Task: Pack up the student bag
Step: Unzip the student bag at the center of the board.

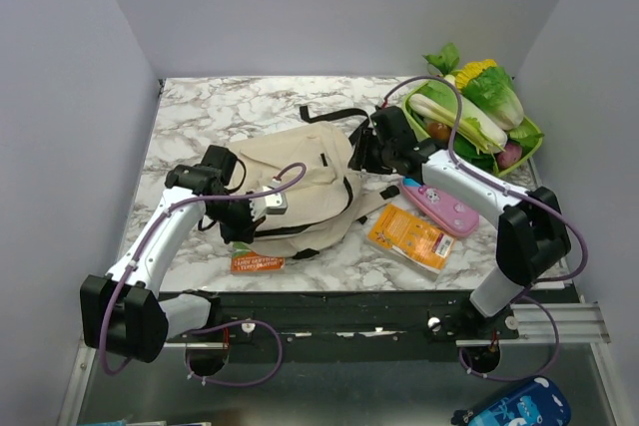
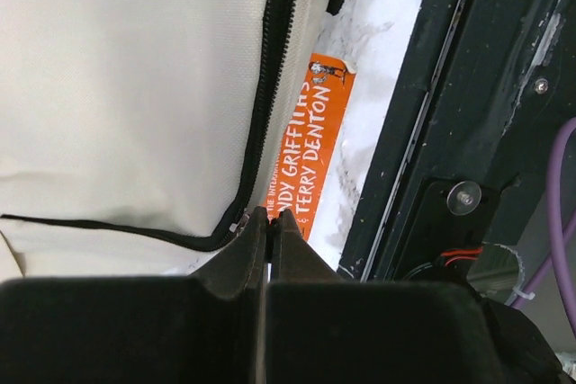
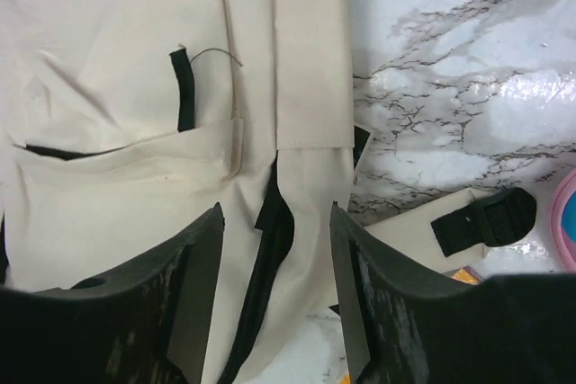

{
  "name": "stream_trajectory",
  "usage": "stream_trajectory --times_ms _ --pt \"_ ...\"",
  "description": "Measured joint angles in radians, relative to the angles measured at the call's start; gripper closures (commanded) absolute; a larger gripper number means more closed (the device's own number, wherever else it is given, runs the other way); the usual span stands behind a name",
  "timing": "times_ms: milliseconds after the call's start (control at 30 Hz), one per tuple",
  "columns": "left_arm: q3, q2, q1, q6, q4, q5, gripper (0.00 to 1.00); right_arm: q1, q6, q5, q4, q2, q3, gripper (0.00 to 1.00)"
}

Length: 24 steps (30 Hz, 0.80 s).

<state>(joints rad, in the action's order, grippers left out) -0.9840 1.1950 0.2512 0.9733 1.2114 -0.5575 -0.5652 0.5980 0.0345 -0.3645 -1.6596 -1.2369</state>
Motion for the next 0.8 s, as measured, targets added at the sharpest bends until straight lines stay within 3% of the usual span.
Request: stream_trajectory --times_ms 400,767,800 --pt "0.018 -0.002 -0.027 -0.059 -0.047 0.002 1.0 -0.235 0.033 0.009 0.011 0.179 0.065 0.33" --pt "0.018 -0.003 -0.027 -0.068 -0.062 -0.002 1.0 -0.364 0.193 -0.062 0.043 0.138 0.163 0.23" --pt "0.018 -0.004 -0.027 -0.068 -0.064 -0.002 0.96 -0.365 0.205 -0.062 0.044 0.133 0.166 0.23"
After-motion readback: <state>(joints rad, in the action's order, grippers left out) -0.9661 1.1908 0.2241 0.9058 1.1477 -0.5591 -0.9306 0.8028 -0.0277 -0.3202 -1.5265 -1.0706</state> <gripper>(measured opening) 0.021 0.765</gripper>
